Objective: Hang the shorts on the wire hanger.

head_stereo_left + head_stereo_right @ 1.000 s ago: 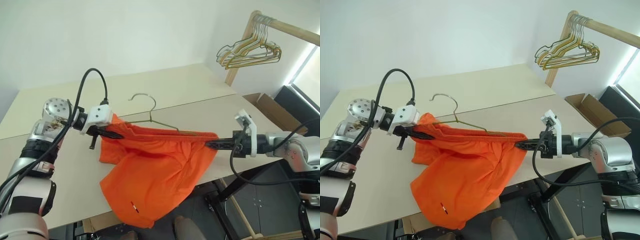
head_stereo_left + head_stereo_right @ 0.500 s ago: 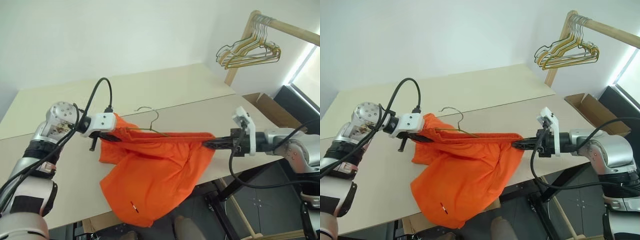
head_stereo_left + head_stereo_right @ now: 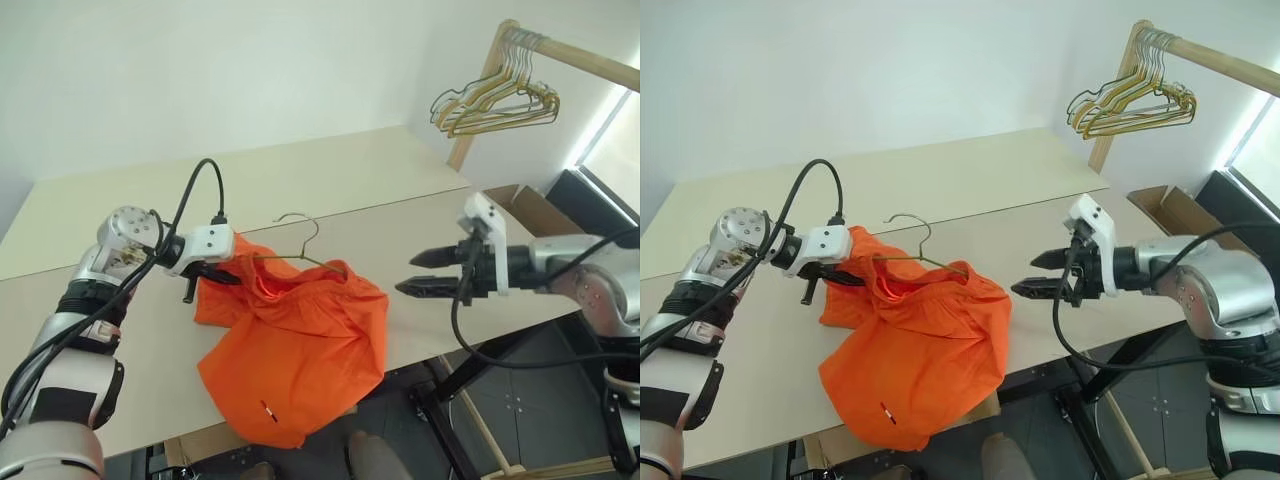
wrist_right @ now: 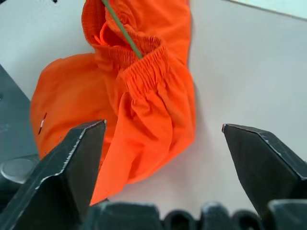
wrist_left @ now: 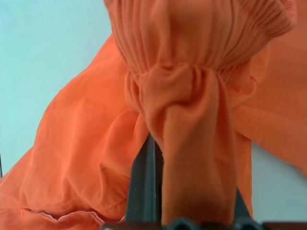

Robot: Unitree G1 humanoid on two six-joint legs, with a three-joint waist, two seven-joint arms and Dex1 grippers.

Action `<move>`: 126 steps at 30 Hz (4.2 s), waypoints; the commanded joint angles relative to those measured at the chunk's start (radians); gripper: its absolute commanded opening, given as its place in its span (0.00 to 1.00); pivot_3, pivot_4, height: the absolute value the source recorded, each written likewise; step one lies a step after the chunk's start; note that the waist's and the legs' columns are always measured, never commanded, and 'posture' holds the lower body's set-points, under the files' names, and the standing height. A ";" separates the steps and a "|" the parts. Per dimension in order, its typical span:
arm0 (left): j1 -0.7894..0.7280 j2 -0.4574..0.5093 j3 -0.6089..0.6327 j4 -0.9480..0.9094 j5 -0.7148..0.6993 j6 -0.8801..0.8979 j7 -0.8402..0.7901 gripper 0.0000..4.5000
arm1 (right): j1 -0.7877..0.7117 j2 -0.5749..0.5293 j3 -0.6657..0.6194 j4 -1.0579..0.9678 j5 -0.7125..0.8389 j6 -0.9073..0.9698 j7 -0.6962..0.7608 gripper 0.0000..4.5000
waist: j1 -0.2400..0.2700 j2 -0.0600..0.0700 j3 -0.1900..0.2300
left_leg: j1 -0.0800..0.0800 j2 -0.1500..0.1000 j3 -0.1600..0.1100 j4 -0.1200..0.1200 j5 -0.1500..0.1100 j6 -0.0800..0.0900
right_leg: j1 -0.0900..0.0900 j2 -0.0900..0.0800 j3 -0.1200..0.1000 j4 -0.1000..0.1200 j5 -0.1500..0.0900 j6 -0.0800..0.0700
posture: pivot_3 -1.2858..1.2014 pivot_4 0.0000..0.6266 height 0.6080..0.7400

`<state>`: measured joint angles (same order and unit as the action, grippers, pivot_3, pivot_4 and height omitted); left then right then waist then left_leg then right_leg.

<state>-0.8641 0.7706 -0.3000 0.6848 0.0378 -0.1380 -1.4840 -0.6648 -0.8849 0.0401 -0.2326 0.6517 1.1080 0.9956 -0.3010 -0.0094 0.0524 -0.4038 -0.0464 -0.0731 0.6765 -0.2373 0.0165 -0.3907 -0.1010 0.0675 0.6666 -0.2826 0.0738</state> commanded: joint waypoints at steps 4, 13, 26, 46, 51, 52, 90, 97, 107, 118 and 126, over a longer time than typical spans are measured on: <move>-0.050 -0.018 0.044 -0.023 -0.026 0.013 -0.014 0.00 | -0.233 0.060 0.257 -0.074 -0.092 0.159 -0.119 0.99 | -0.017 -0.001 -0.001 | 0.000 0.000 -0.001 0.000 0.000 0.000 | 0.000 0.000 -0.001 -0.001 0.000 0.000 | 0.40 0.00 1.00; -0.023 -0.016 0.063 -0.067 -0.038 0.032 -0.018 0.00 | -0.313 0.137 0.500 0.065 -0.285 0.073 -0.151 0.99 | -0.017 -0.001 -0.001 | -0.003 -0.008 -0.001 0.000 0.001 0.001 | -0.004 -0.008 0.000 0.005 -0.002 0.003 | 0.41 0.01 1.00; 0.003 0.006 0.086 -0.129 -0.058 0.062 -0.039 0.00 | -0.375 0.216 0.619 0.264 -0.413 -0.100 0.036 0.72 | -0.017 -0.001 -0.001 | -0.002 -0.009 -0.002 0.000 0.001 0.002 | -0.004 -0.007 -0.001 0.012 -0.002 0.004 | 0.42 0.00 1.00; 0.013 0.003 0.129 -0.211 -0.238 0.109 -0.130 0.46 | -0.323 0.106 0.476 0.160 -0.273 0.020 0.311 0.00 | -0.015 -0.001 -0.001 | -0.002 -0.009 -0.003 0.001 0.001 0.002 | -0.004 -0.008 -0.001 0.012 -0.003 0.005 | 0.42 0.02 1.00; -0.040 -0.008 0.188 -0.179 -0.278 0.173 -0.112 0.82 | -0.212 0.024 0.356 0.039 -0.196 0.141 0.255 0.00 | -0.014 -0.001 -0.001 | -0.003 -0.009 -0.004 0.001 0.001 0.002 | -0.004 -0.009 -0.002 0.011 -0.003 0.005 | 0.41 0.01 1.00; -0.051 -0.008 0.203 -0.176 -0.291 0.193 -0.105 0.88 | -0.182 0.008 0.321 0.014 -0.178 0.171 0.236 0.00 | -0.014 -0.001 -0.001 | -0.003 -0.009 -0.004 0.001 0.001 0.002 | -0.004 -0.009 -0.002 0.010 -0.003 0.005 | 0.41 0.01 1.00; 0.072 -0.205 0.432 -0.774 -0.777 0.778 0.383 0.99 | -0.270 0.301 -1.155 0.194 0.244 0.506 -1.748 0.00 | -0.116 0.010 -0.012 | 0.004 -0.008 0.002 -0.002 0.002 0.005 | 0.007 -0.008 0.001 0.002 -0.004 0.006 | 0.34 0.03 1.00; 0.081 -0.193 0.429 -0.788 -0.778 0.779 0.376 0.99 | -0.395 0.295 -1.267 0.278 0.103 0.506 -1.832 0.00 | -0.117 0.011 -0.012 | 0.008 -0.008 0.003 -0.004 0.001 0.005 | 0.013 -0.007 0.001 -0.002 -0.004 0.006 | 0.35 0.03 1.00; 0.105 -0.187 0.424 -0.830 -0.793 0.800 0.393 0.99 | -0.420 0.260 -1.346 0.331 -0.129 0.500 -1.756 0.00 | -0.112 0.011 -0.012 | 0.018 -0.008 0.004 -0.008 0.001 0.006 | 0.023 -0.007 0.001 -0.007 -0.005 0.008 | 0.35 0.04 1.00; 0.100 -0.181 0.417 -0.836 -0.807 0.809 0.403 0.99 | -0.390 0.221 -1.333 0.415 -0.329 0.430 -1.632 0.00 | -0.112 0.011 -0.012 | 0.021 -0.008 0.004 -0.009 0.000 0.007 | 0.029 -0.007 0.000 -0.010 -0.005 0.008 | 0.35 0.03 1.00; 0.111 -0.165 0.424 -0.850 -0.823 0.828 0.390 1.00 | -0.382 0.238 -1.287 0.383 -0.417 0.430 -1.559 0.07 | -0.112 0.010 -0.012 | 0.029 -0.008 0.004 -0.009 -0.001 0.009 | 0.039 -0.007 -0.001 -0.016 -0.005 0.009 | 0.35 0.02 1.00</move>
<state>-0.7466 0.5908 0.1064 -0.1430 -0.7651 0.6904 -1.0875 -1.0490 -0.6526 -1.2629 0.1674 0.2530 1.5468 -0.5804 -0.4133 0.0009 0.0404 -0.3753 -0.0540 -0.0692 0.6678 -0.2386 0.0256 -0.3520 -0.1084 0.0667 0.6497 -0.2869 0.0829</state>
